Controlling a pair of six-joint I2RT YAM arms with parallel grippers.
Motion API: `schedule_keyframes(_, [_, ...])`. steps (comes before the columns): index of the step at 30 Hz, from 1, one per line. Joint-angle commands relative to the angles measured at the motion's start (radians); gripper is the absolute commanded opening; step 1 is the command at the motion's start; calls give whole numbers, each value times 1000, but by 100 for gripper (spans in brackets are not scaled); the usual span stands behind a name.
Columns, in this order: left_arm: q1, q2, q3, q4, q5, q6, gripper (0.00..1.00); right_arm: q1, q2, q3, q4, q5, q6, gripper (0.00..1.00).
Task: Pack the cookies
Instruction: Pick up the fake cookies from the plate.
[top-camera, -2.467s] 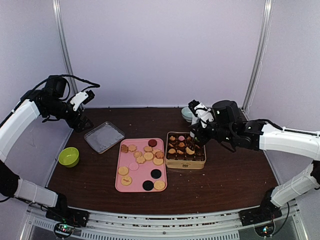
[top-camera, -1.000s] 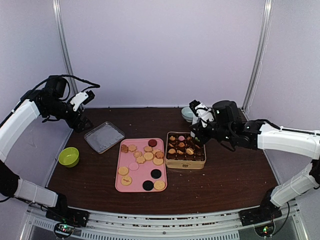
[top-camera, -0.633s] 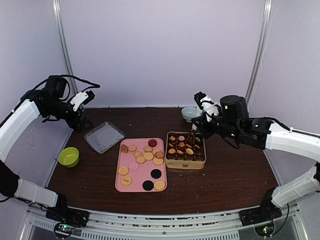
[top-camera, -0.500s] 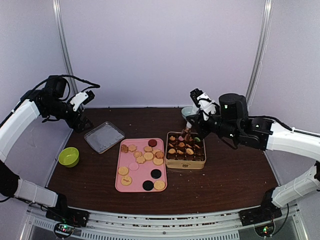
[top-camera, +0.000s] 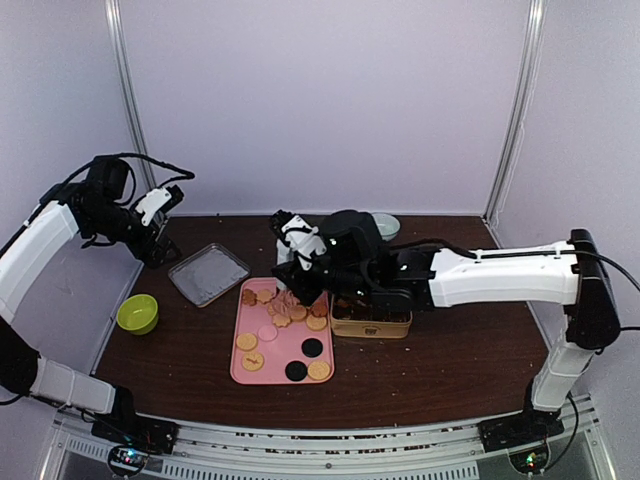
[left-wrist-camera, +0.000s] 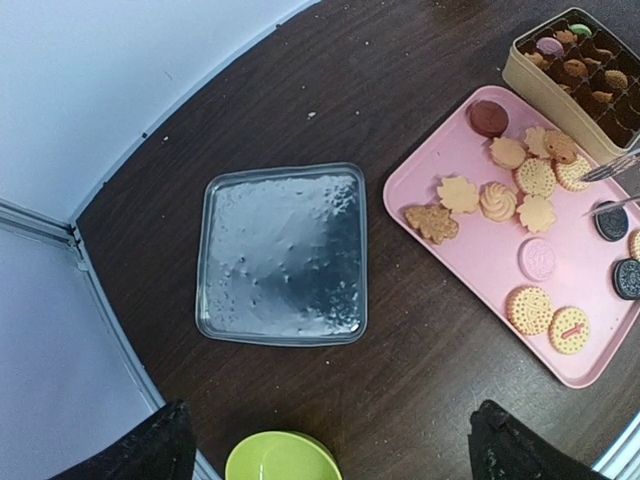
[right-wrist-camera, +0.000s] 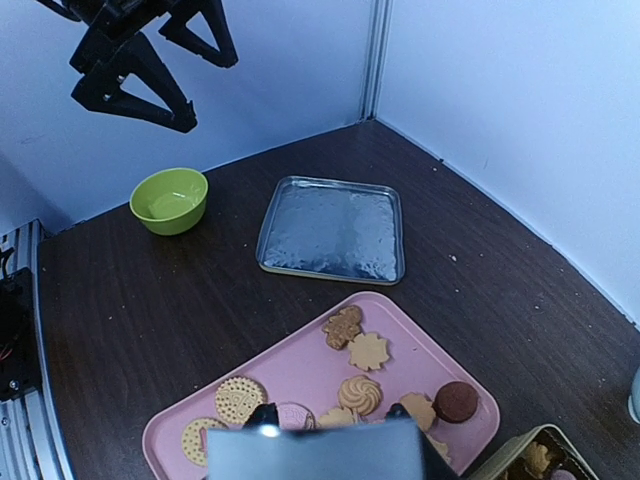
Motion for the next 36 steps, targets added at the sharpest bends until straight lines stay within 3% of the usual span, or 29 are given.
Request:
schedule_keyframes(1, [7, -26, -21, 3, 26, 3, 98, 3, 92, 112, 52, -17, 32, 36])
schedule_keyframes(7, [7, -25, -38, 3, 42, 8, 98, 1, 194, 173, 23, 1, 22, 40])
schedule_keyframes(21, [7, -24, -44, 6, 48, 8, 98, -23, 251, 158, 38, 0, 37, 41])
schedule_keyframes(32, [7, -21, -45, 8, 61, 5, 98, -59, 274, 193, 35, -33, 50, 34])
schedule_keyframes(36, [8, -23, -43, 6, 64, 4, 98, -61, 274, 215, 20, -44, 38, 25])
